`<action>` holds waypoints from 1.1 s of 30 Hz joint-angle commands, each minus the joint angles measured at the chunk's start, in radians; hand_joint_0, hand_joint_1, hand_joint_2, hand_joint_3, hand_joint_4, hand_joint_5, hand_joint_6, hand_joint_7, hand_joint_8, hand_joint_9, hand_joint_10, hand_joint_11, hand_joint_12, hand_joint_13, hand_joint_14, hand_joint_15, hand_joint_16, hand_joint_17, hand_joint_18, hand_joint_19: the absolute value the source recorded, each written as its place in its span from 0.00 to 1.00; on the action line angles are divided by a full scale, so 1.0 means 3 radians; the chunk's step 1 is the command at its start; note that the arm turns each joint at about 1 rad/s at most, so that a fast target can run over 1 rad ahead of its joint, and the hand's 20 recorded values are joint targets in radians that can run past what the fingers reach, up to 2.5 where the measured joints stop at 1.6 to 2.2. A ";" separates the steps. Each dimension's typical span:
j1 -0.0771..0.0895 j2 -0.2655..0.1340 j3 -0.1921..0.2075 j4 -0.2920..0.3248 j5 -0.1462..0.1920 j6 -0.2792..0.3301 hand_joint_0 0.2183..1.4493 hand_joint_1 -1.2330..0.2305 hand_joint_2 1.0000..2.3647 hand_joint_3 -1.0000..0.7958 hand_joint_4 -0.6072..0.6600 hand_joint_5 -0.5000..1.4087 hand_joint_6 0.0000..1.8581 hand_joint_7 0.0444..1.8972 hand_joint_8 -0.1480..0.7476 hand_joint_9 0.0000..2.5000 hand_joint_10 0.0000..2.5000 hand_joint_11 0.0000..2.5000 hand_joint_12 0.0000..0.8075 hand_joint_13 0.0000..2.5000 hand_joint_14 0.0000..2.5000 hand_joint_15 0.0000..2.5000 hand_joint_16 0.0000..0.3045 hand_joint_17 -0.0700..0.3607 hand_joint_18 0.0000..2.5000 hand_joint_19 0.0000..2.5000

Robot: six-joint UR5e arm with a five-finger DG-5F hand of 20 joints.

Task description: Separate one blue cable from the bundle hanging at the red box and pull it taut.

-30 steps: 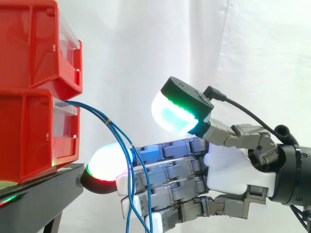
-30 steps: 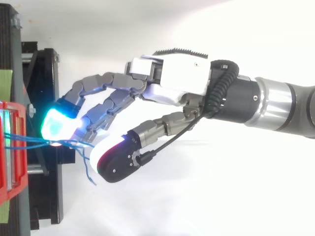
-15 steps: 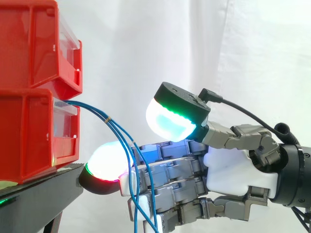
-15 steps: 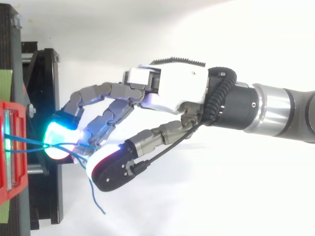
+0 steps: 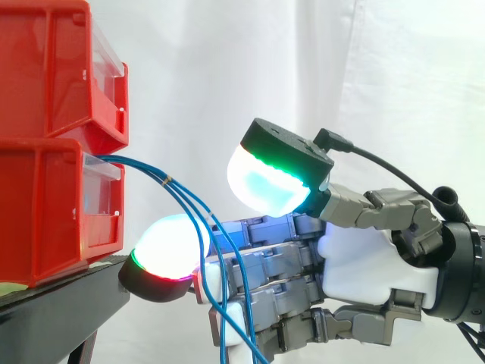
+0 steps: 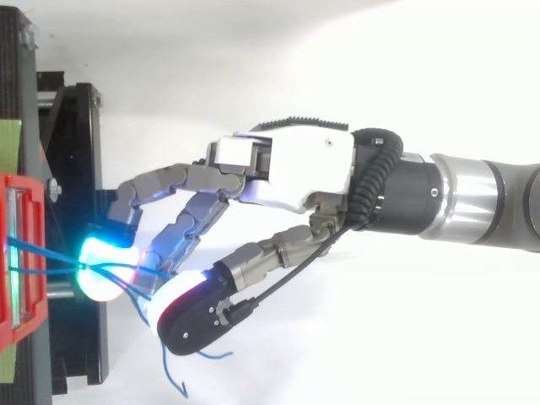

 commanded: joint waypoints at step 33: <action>-0.0021 0.0184 0.0034 -0.0328 -0.0036 -0.0057 0.39 0.37 0.01 0.35 0.73 0.19 0.27 0.53 0.55 0.41 0.01 0.26 0.47 0.46 0.01 0.26 0.13 0.37 0.36 0.21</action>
